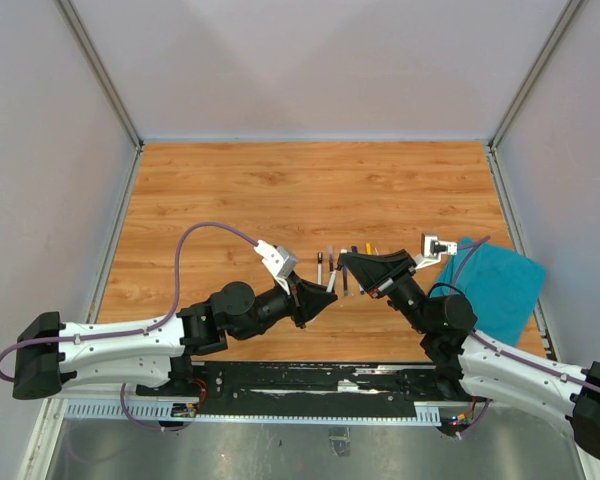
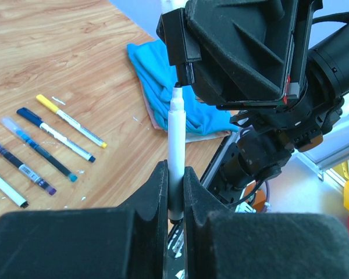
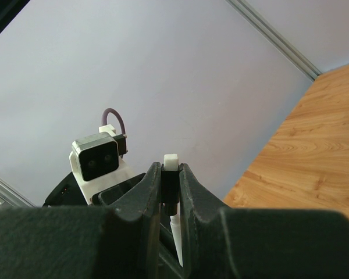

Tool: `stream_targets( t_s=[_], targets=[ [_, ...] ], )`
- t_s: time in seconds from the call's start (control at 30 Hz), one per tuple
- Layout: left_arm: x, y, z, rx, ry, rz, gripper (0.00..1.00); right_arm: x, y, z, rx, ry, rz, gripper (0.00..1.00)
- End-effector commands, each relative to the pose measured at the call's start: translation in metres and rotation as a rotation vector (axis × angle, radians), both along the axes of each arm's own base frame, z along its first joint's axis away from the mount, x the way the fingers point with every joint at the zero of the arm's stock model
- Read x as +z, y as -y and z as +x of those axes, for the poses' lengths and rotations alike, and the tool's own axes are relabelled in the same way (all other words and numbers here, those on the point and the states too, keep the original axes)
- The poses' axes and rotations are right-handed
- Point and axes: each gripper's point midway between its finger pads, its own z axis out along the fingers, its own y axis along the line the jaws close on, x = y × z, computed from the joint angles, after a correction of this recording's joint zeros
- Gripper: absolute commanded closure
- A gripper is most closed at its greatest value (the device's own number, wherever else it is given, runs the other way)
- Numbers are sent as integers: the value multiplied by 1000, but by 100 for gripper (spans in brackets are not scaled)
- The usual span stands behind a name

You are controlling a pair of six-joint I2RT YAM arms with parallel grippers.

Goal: Insert the pens into the pen caps
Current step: Insert the pen cap onto the pen.

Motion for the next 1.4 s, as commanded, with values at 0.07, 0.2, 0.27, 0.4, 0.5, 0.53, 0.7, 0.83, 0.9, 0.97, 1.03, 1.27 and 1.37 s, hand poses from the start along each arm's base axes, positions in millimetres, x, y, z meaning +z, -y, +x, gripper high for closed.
stream_targets(
  t_s=[0.07,0.2,0.27,0.4,0.5,0.53,0.7,0.83,0.9,0.97,1.03,1.27,1.37],
  targets=[
    [10,-2,0,11,14,-42,100,4,3,-3,8,21,20,99],
    [10,-2,0,9,15,-41,100,6,3,-3,8,28,28,99],
    [9,-1,-1,8,15,-38,100,8,4,-3,4,31,35,99],
    [9,-1,-1,5,14,-36,100,13,8,0,-18,29,58,99],
    [9,0,-1,4,15,-37,99,18,10,2,-35,31,71,99],
    [9,0,-1,2,15,-36,99,18,10,3,-37,33,70,99],
    [8,0,-1,2,14,-33,99,21,8,3,-31,38,71,99],
    [8,0,-2,0,14,-34,100,21,6,3,-24,38,69,99],
    [7,0,-2,-2,14,-32,99,21,5,3,-21,40,69,99],
    [8,0,-2,-2,16,-32,100,23,5,3,-19,42,71,99],
    [7,1,-2,-2,15,-28,100,24,5,2,-17,46,74,99],
    [6,2,-2,-5,14,-27,99,27,7,1,-19,50,89,99],
    [6,3,-2,-5,15,-27,100,29,8,2,-23,49,97,99]
  ],
)
